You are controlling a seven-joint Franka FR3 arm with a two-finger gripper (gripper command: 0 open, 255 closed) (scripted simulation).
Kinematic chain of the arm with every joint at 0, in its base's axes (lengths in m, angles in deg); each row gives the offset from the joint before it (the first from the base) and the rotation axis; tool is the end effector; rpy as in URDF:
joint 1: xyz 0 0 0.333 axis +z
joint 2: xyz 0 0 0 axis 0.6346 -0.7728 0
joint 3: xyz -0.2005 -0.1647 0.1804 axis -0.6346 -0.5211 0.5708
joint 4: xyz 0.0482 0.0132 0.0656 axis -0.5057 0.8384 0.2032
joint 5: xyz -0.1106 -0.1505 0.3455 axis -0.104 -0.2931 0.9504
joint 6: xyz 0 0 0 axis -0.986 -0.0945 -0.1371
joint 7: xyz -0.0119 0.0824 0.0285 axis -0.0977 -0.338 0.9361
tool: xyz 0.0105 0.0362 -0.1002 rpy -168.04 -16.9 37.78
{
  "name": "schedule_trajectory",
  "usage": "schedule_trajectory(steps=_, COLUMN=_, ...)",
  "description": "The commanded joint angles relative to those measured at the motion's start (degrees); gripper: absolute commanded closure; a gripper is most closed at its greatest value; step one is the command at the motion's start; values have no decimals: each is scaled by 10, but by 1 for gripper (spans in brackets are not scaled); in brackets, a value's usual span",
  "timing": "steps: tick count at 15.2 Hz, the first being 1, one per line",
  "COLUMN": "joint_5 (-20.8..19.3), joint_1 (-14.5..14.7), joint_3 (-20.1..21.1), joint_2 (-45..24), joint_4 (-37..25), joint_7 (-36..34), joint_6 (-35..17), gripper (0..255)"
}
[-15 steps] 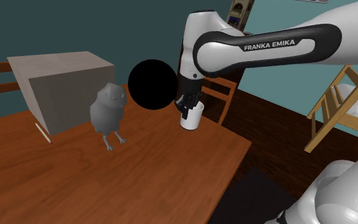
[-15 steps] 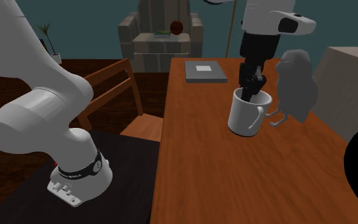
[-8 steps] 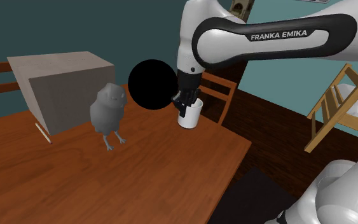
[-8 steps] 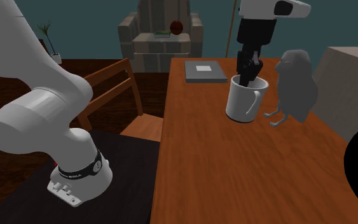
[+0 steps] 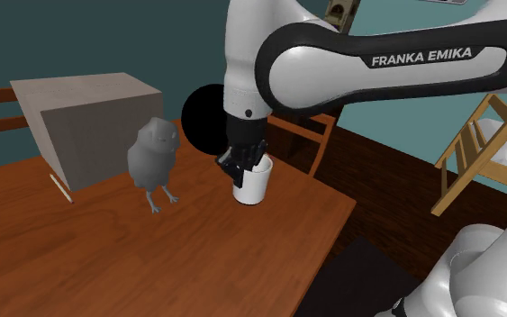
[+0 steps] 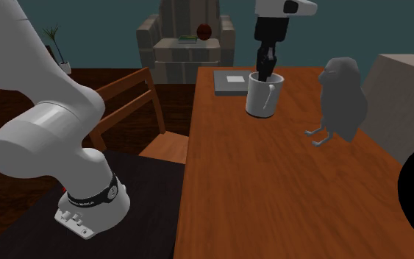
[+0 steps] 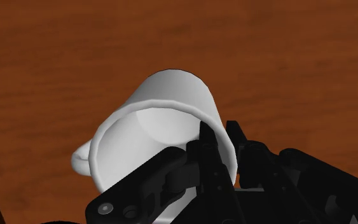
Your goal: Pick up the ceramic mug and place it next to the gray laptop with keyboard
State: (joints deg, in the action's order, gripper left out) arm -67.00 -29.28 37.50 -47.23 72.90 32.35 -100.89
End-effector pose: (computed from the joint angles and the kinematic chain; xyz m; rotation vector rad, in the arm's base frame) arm 0.4276 0.2905 0.5195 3.0652 0.2182 -0.0146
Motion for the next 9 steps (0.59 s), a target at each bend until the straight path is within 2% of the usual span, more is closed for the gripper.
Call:
schedule_trajectory(steps=1, joint_5=0, joint_1=11, joint_3=16, joint_2=-9, joint_4=-13, joint_7=-29, joint_6=5, gripper=255)
schedule_trajectory(steps=9, joint_5=-23, joint_1=63, joint_3=84, joint_2=-76, joint_4=-85, joint_7=-155, joint_6=23, gripper=255)
